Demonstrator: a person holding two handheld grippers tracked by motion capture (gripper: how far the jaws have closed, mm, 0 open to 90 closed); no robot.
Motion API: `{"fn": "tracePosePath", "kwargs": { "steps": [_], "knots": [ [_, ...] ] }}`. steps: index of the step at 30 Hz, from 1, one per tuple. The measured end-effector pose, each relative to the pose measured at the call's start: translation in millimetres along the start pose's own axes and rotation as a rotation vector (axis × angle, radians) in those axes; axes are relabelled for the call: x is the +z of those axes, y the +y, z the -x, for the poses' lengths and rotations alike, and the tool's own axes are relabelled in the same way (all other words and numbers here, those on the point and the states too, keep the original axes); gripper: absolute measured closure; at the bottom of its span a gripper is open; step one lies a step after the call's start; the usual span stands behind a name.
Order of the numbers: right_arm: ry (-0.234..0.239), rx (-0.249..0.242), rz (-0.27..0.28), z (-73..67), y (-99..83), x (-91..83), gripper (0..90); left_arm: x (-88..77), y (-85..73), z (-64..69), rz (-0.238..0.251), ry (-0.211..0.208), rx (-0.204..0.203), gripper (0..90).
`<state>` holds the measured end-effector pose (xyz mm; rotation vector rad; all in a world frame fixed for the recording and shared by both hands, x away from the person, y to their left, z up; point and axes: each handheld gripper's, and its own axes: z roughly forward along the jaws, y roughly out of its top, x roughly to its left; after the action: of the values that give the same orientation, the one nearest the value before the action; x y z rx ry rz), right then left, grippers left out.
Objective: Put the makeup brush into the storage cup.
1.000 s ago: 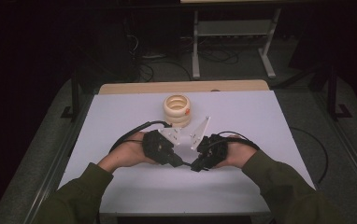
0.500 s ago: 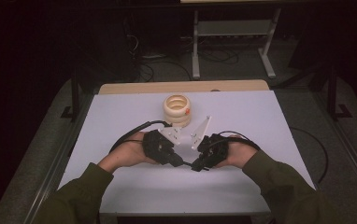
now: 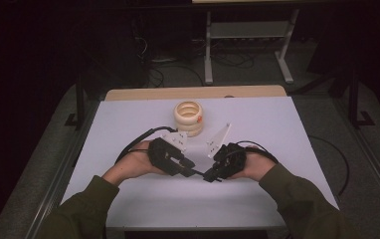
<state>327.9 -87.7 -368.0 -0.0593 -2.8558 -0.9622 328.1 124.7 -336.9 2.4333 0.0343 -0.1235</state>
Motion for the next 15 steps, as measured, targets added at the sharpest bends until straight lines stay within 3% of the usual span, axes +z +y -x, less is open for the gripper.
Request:
{"fn": "tracePosePath", "kwargs": {
  "steps": [6, 15],
  "knots": [
    [-0.001, 0.009, 0.038, -0.1, -5.1, -0.3, 83.9, -2.4, -1.0, 1.0, 0.014, 0.002, 0.007, 68.4],
    [-0.01, 0.005, 0.046, -0.7, -4.8, -2.1, 83.9, -1.6, -0.9, 1.6, 0.011, -0.012, 0.012, 76.3]
  ]
}}
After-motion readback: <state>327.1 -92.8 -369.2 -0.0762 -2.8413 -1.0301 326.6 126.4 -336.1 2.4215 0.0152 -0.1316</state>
